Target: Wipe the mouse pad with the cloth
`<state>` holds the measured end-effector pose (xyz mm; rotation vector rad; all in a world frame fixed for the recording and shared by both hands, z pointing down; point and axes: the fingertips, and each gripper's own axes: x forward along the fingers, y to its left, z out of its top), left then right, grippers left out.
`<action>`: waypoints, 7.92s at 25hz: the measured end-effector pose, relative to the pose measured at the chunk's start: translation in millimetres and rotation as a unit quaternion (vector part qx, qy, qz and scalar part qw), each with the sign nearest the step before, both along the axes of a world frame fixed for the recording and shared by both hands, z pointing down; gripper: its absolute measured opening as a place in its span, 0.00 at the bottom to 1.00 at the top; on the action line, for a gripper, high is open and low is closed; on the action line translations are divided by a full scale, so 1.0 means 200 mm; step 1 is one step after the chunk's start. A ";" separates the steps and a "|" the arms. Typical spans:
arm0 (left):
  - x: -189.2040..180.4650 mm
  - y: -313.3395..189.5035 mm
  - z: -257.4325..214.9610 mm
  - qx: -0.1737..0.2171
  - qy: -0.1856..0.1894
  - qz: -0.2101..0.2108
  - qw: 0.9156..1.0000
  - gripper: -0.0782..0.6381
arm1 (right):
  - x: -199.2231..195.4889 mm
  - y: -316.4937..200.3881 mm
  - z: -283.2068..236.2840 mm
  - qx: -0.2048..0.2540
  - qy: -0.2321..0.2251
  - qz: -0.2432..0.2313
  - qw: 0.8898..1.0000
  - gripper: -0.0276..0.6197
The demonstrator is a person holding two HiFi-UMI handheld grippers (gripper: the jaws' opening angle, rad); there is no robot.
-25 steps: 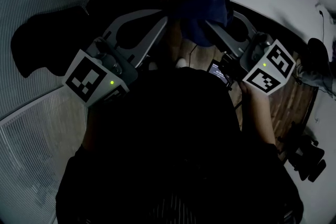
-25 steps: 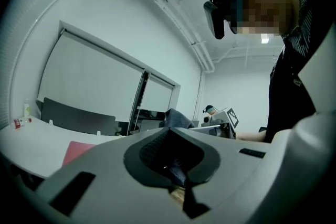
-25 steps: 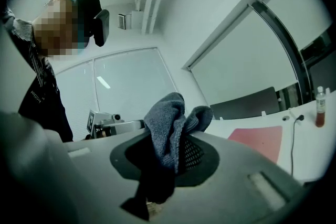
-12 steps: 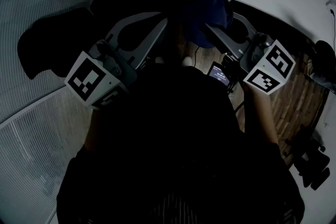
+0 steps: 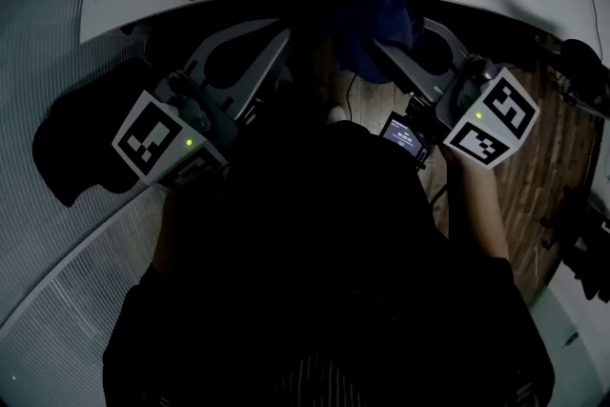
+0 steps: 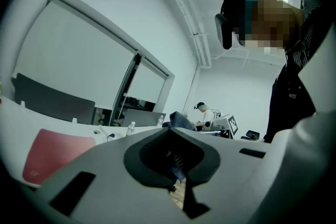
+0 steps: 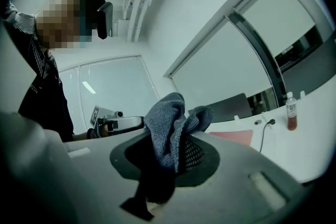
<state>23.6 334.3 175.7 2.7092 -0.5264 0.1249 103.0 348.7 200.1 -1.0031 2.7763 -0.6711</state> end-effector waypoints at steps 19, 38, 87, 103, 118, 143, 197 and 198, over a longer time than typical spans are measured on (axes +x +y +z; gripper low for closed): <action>-0.11 -0.62 -0.01 0.020 0.004 0.104 0.994 0.12 | -0.02 -0.45 -0.13 -0.012 0.041 0.151 0.988 0.18; -0.85 -1.26 0.33 -0.012 -0.008 0.039 0.999 0.12 | -0.65 -1.14 0.09 -0.045 0.088 0.095 0.991 0.18; -0.28 -2.24 1.22 -0.165 -0.203 -0.038 0.965 0.12 | 0.03 -2.46 0.56 -0.128 0.037 -0.020 0.991 0.18; -0.34 -2.28 1.96 -0.251 -0.320 0.027 0.913 0.12 | 0.07 -2.46 0.73 -0.181 0.091 0.035 0.979 0.18; -0.42 -2.06 2.30 -0.291 -0.404 0.052 0.866 0.12 | -0.07 -2.39 0.98 -0.222 0.126 -0.033 0.966 0.18; -0.44 -2.04 2.35 -0.322 -0.355 0.044 0.877 0.12 | -0.29 -2.29 1.49 -0.270 0.191 -0.108 0.938 0.18; -0.42 -2.05 2.34 -0.242 -0.414 0.061 0.876 0.12 | -0.14 -2.63 2.15 -0.239 0.424 -0.181 0.855 0.17; -0.42 -2.05 2.33 -0.239 -0.415 0.060 0.876 0.12 | -0.16 -2.60 2.14 -0.231 0.432 -0.188 0.851 0.17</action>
